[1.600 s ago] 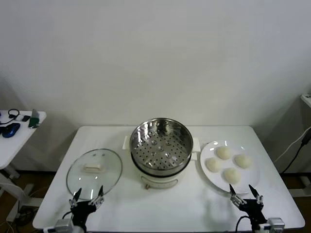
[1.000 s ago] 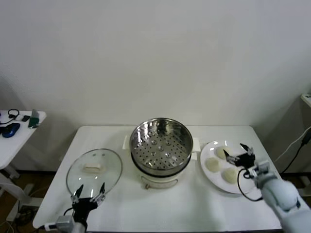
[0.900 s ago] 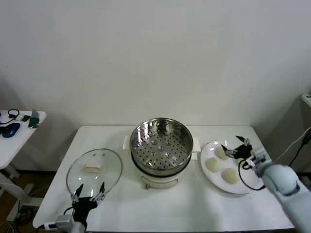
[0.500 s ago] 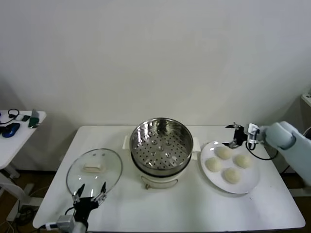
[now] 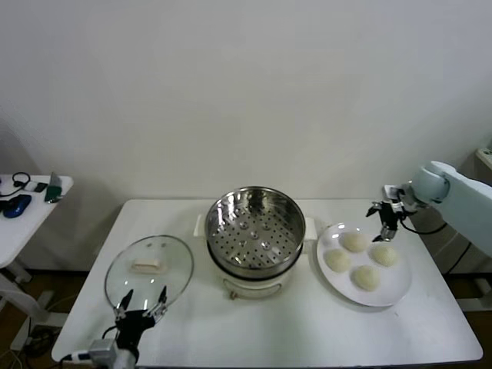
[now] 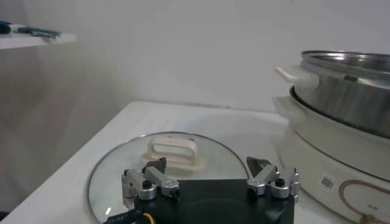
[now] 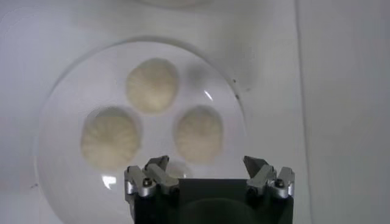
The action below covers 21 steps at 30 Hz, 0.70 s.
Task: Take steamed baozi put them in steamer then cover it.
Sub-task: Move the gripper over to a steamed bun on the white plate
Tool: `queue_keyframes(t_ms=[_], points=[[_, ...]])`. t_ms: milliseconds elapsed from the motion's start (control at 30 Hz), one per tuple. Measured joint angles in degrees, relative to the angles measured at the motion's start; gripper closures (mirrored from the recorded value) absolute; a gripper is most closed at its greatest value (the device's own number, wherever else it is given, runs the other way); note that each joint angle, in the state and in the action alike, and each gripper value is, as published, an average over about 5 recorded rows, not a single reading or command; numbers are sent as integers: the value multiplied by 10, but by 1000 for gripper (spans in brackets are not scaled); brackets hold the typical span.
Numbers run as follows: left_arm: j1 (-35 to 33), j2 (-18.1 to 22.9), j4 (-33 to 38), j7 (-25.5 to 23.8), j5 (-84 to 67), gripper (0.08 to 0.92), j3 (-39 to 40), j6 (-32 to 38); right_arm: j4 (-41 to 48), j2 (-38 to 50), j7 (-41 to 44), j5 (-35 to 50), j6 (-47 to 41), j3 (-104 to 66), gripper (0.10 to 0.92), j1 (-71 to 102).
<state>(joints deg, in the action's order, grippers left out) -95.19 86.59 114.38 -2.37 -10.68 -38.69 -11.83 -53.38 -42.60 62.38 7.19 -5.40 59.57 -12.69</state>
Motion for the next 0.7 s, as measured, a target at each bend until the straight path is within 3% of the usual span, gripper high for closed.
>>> queue_keyframes(t_ms=[700], points=[[6, -3, -26, 1, -1, 177, 1, 8, 174, -122, 0, -52, 34, -16, 204, 46]])
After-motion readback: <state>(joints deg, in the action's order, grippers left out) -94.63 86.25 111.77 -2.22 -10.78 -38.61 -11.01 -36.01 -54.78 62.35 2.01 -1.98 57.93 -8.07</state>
